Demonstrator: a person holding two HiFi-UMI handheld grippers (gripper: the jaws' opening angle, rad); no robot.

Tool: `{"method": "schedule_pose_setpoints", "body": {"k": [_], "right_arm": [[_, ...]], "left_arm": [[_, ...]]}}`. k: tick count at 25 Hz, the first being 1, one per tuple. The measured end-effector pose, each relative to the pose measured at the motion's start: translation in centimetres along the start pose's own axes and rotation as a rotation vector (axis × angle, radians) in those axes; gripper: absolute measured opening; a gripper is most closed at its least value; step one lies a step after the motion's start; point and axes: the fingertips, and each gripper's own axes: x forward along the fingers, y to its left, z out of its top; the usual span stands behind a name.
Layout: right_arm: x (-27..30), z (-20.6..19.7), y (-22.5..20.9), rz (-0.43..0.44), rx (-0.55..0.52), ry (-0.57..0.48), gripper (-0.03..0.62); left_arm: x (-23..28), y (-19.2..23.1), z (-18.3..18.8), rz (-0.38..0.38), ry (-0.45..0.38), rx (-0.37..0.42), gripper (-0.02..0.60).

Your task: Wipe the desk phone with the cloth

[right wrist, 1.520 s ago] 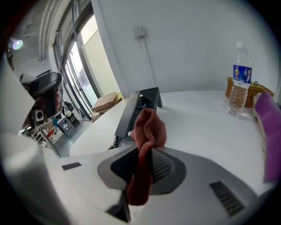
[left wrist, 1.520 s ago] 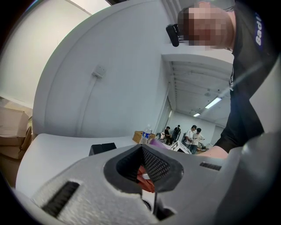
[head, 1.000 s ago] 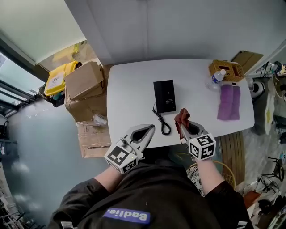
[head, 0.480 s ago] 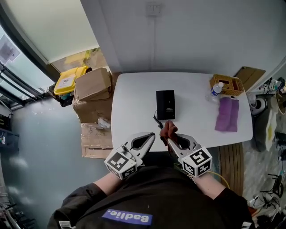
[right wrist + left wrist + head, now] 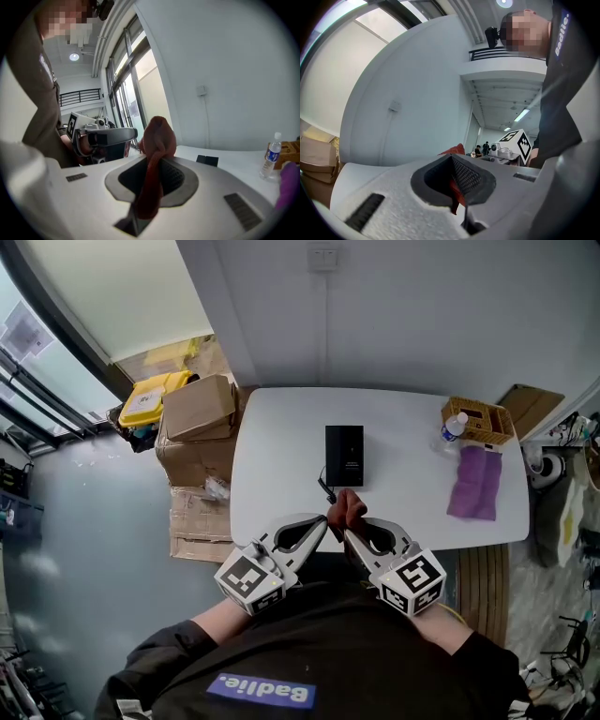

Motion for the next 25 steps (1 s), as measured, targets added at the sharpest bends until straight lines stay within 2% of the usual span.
{"method": "schedule_pose_setpoints", "body": {"k": [6,10,25], "right_arm": [[-0.4,0.5,-0.3,0.016,-0.001,-0.031,0.069],[-0.6,1.0,0.0,0.028,-0.013,-0.047,0.069],[-0.6,0.5,0.7,0.028,-0.013,-0.036,0.069]], "left_arm": [[0.7,-0.9,0.0,-0.011,-0.001,0.007,0.012],[0.2,-0.8,0.6,0.008,-0.008,0.029,0.012],[-0.3,-1.0,0.3,0.012,-0.014,0.019,0.012]]}}
